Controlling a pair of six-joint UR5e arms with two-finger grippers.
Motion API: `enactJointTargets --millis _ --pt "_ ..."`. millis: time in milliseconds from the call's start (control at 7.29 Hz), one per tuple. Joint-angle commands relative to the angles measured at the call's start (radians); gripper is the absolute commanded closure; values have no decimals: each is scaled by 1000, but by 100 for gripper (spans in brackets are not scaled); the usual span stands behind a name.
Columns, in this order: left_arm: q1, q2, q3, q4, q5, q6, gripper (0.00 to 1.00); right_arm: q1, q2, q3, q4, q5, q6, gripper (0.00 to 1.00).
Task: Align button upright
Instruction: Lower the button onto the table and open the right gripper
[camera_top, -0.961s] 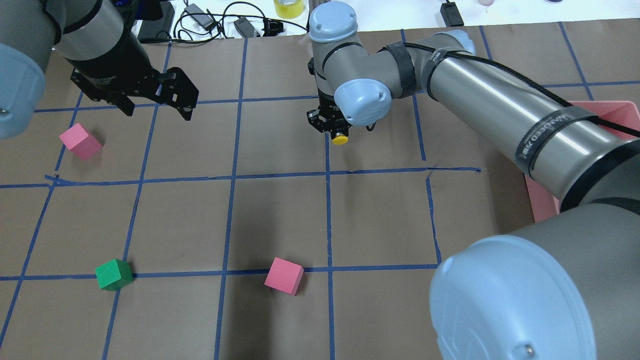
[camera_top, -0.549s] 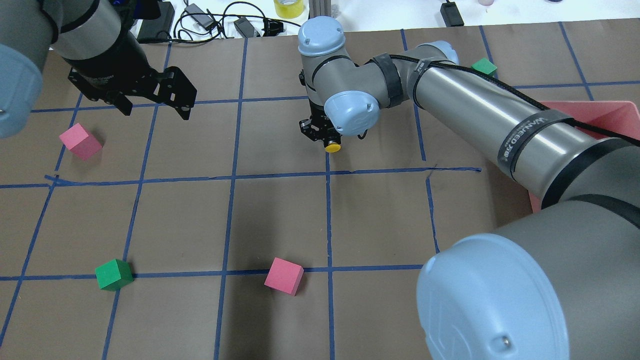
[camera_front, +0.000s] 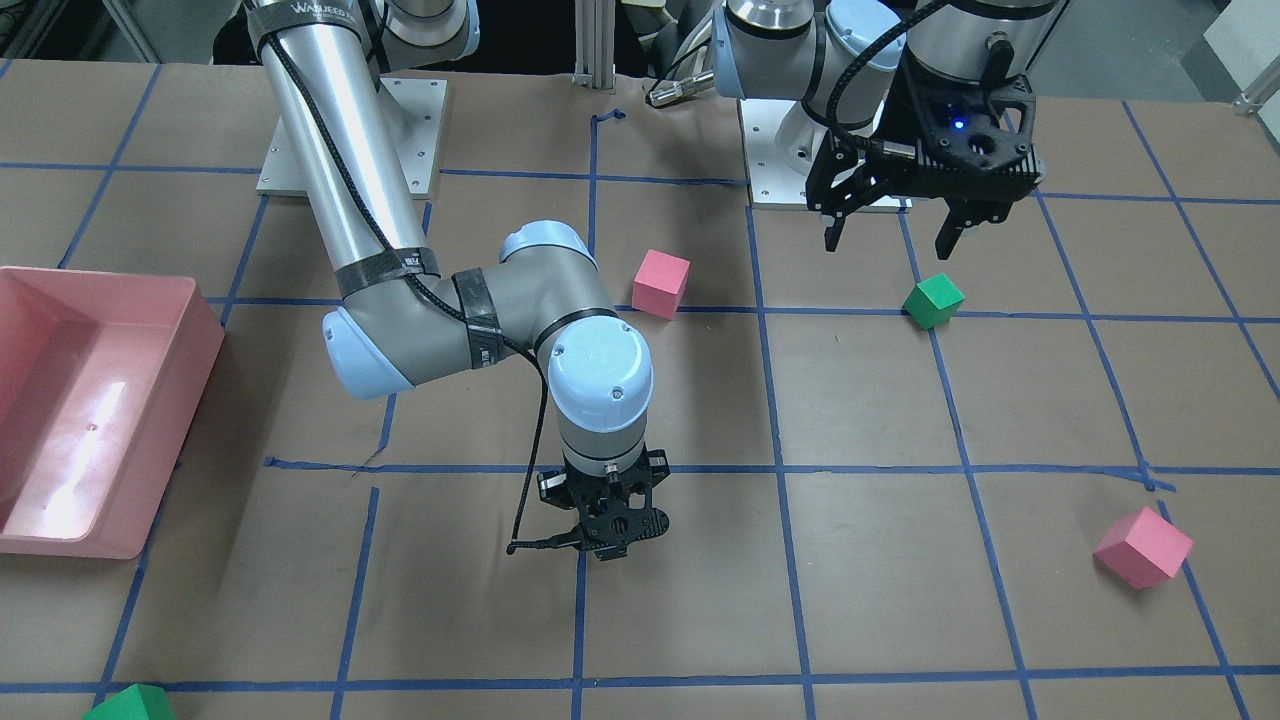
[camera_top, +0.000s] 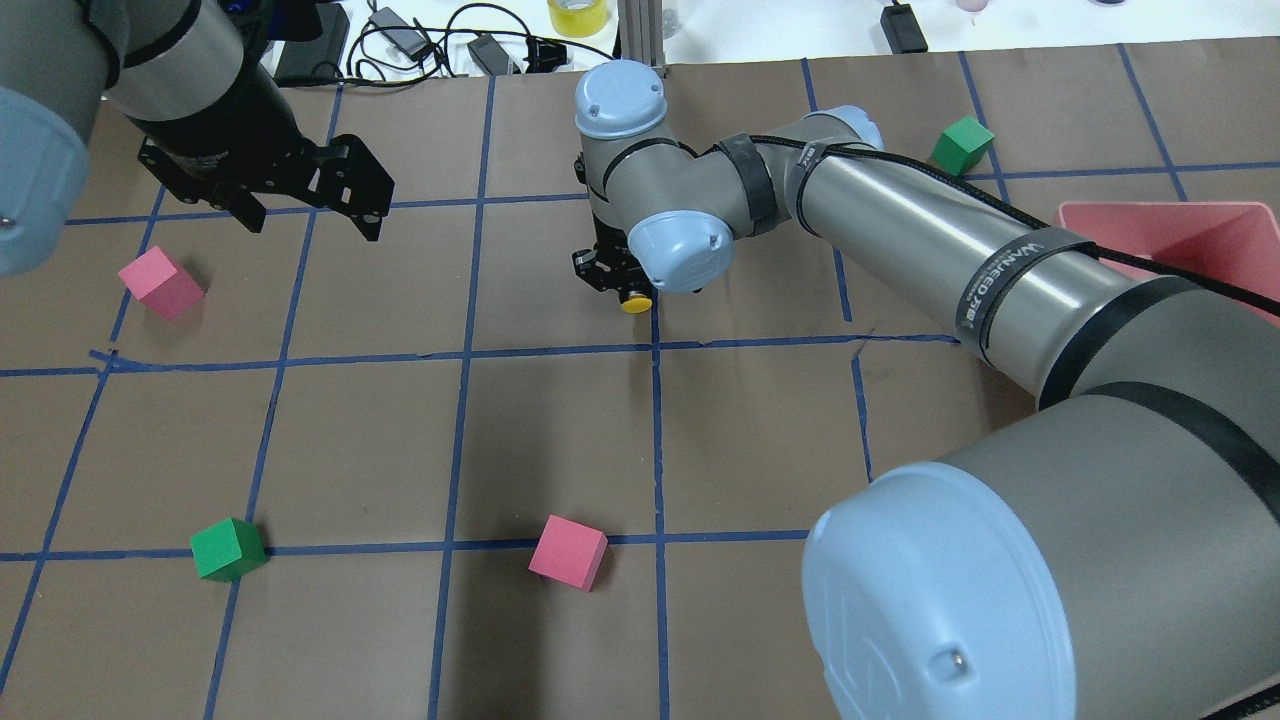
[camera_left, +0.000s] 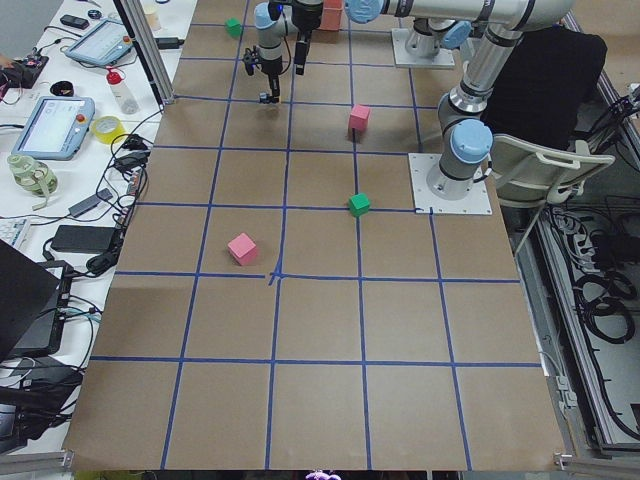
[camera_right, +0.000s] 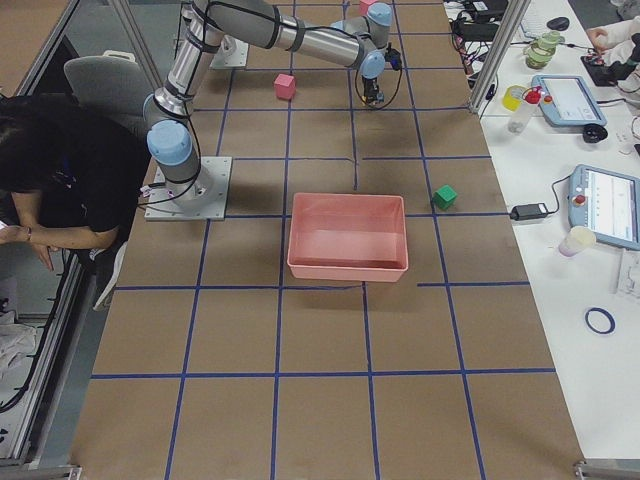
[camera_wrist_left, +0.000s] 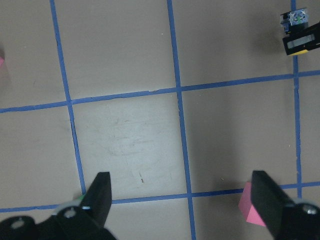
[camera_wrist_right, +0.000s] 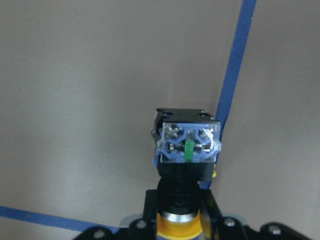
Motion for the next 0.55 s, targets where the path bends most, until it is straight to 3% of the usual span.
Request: enactJointTargets --millis 0,412 --pt "2 -1 0 1 -4 1 0 1 3 4 -28 7 -8 2" --pt "0 0 0 1 1 1 0 -1 -17 20 -42 -4 4 0"
